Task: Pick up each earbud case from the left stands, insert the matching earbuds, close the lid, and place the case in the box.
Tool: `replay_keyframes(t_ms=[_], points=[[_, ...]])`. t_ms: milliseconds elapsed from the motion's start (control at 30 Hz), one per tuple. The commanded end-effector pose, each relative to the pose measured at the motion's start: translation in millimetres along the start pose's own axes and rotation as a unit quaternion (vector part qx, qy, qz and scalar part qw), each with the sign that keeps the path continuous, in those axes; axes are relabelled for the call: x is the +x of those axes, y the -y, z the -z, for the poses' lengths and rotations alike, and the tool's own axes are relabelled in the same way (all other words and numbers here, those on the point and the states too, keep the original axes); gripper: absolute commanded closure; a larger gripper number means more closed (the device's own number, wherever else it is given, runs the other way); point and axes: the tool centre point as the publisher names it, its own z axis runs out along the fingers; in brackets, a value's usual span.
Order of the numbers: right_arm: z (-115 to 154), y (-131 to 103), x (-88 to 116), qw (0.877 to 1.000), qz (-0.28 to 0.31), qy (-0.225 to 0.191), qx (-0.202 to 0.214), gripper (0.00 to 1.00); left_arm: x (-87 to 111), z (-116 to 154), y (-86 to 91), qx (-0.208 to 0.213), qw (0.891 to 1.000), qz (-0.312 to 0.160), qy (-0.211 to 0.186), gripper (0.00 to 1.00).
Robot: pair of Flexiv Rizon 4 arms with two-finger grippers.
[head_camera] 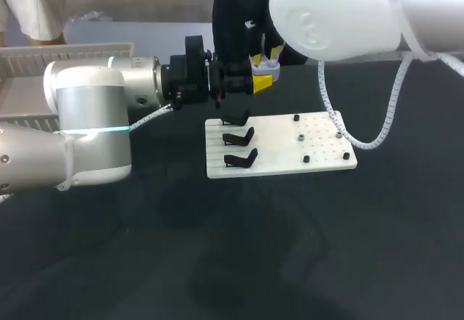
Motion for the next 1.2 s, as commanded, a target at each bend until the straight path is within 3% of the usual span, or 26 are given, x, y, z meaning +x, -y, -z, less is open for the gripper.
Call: replay_keyframes(t_ms=[33, 1200], points=[[-4.6, 2.5, -5.1, 1.000, 0.007, -0.006, -0.006, 1.00, 0.5, 0.0, 1.9, -0.004, 1.000, -0.002, 0.002, 1.00], [-16.1, 4.5, -12.0, 0.999, 0.045, -0.019, -0.007, 1.00, 0.5, 0.0, 1.9, -0.004, 1.000, -0.002, 0.002, 1.00]])
